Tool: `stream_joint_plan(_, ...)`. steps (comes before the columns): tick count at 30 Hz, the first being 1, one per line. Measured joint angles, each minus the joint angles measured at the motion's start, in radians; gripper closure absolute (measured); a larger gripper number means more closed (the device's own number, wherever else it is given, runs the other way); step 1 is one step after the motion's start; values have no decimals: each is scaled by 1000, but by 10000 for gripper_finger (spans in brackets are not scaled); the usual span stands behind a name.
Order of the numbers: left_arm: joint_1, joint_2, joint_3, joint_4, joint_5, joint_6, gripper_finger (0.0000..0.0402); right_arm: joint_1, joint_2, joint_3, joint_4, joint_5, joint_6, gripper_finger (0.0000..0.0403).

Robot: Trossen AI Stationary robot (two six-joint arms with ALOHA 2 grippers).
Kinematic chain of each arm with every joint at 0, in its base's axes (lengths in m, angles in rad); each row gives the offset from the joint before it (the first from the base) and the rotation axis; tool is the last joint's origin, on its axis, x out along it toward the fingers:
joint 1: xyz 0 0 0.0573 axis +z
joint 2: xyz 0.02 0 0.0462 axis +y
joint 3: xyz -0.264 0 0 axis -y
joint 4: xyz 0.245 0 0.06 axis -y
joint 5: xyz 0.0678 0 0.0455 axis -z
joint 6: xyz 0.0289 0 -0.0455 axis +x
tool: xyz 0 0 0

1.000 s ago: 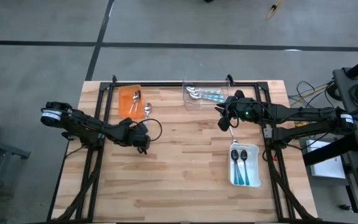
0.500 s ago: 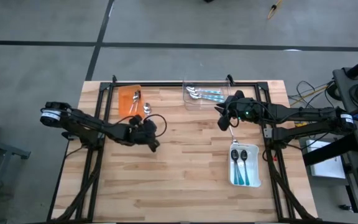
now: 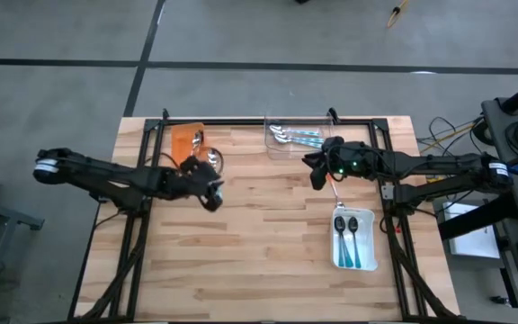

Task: Sort silverware by color (type)
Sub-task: Put the blue patterned spoon into the transparent bin

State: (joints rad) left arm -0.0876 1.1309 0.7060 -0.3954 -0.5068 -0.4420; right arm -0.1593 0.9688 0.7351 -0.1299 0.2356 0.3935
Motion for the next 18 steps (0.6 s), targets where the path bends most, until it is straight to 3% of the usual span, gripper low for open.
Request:
stream_joint_plan(7,5,-25,14,-38,30,-490,326,0,5,5,-25,1,-59,337)
stream_joint_plan(12,4,38,14,-112,95,-673,326,0,7,5,-81,1,-93,337)
stream_joint_plan(18,5,138,41,-127,108,-732,326,0,6,5,-79,1,-137,337)
